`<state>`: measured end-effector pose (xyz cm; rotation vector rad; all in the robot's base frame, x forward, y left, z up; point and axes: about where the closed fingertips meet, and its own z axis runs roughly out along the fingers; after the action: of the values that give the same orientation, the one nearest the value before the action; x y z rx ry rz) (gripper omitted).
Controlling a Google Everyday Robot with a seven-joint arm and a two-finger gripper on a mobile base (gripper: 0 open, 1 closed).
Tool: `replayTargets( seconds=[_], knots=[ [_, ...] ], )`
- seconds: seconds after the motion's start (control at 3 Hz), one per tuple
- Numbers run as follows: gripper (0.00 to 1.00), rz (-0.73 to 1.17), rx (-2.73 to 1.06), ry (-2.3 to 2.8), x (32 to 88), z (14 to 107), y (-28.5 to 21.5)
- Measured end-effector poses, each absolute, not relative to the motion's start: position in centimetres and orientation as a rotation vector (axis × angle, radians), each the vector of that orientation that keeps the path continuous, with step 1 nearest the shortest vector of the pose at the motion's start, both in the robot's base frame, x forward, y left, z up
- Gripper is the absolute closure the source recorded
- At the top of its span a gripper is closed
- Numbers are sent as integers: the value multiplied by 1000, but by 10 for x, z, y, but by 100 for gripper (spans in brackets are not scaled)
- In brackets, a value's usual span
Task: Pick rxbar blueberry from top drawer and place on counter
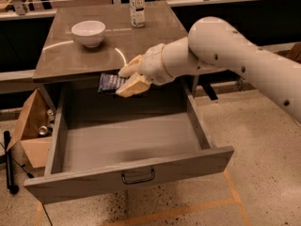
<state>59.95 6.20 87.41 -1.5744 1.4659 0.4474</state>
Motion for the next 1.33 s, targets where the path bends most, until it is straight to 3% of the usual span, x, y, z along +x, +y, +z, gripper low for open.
replayTargets(
  seconds=[1.33],
  knots=[
    [100,273,-1559,1421,749,897,91]
  ],
)
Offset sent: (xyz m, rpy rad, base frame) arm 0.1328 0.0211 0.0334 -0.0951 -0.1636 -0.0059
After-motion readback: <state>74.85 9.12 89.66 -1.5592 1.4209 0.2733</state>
